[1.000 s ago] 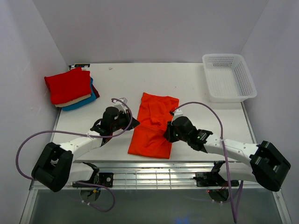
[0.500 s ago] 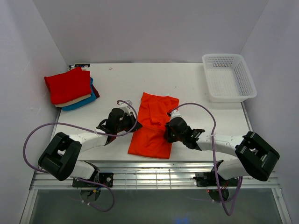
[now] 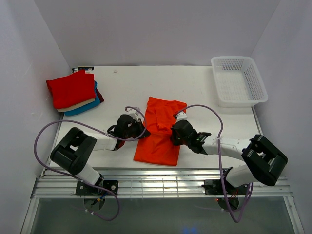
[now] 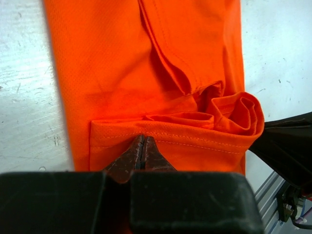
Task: Fold and stack the t-shirts
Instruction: Fold the folded rectangular tshirt in 1/3 of the way
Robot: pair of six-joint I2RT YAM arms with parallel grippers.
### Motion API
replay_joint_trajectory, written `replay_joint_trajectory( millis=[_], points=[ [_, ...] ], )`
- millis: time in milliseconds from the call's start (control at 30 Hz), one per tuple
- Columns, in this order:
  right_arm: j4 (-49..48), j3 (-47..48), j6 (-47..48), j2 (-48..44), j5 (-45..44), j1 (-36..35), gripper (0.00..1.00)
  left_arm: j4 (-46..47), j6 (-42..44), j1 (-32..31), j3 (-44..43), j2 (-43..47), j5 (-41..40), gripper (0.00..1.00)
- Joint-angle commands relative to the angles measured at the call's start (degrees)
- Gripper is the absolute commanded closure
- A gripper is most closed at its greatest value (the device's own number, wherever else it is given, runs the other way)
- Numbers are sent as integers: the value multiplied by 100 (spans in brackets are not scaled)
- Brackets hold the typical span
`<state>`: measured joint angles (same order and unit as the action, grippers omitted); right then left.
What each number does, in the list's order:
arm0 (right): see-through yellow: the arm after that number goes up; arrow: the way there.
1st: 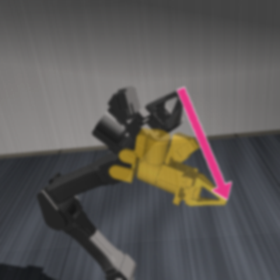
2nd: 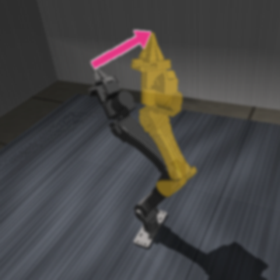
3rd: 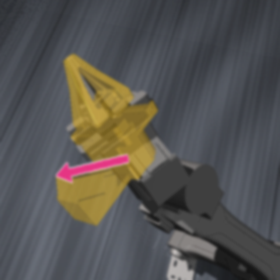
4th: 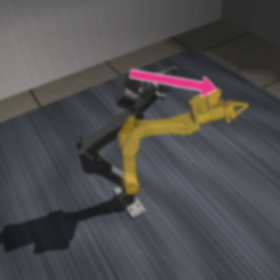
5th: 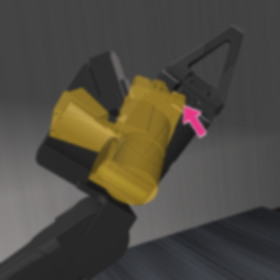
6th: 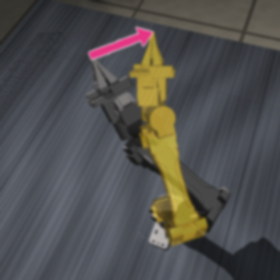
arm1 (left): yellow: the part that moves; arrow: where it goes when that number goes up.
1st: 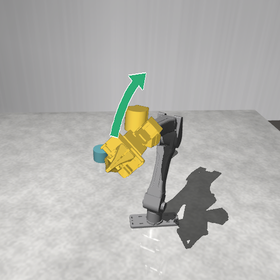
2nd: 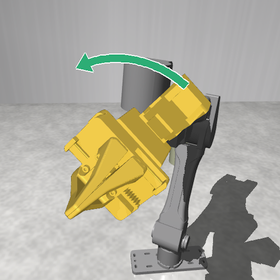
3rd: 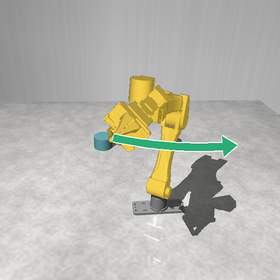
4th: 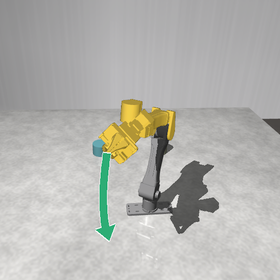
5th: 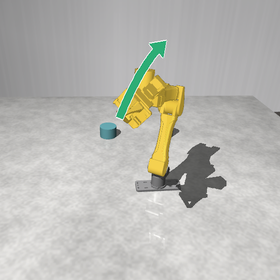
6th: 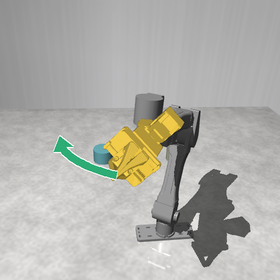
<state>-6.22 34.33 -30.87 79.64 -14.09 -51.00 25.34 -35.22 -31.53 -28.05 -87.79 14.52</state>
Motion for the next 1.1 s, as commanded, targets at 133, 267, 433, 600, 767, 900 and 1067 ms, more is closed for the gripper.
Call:
replay_joint_trajectory(
  millis=[133,267,433,600,767,900,1067],
  points=[
    [-125,145,90,192,-296,117,92,410,33,-20,186,-212,-265,100],
    [-64,57,38,237,-393,196,92,323,112,-20,265,-11,-617,100],
    [15,-84,37,210,-437,336,92,147,209,-29,283,218,-995,100],
    [-72,-119,37,351,-306,442,92,76,218,-20,335,429,-1021,100],
    [-213,-101,11,711,-165,460,92,58,314,-20,336,368,-1057,100],
    [-161,-119,-24,764,-235,460,92,67,305,-20,327,192,-1118,100],
    [-2,-146,-24,597,-436,460,92,50,323,-20,309,104,-1311,100]
  ],
)
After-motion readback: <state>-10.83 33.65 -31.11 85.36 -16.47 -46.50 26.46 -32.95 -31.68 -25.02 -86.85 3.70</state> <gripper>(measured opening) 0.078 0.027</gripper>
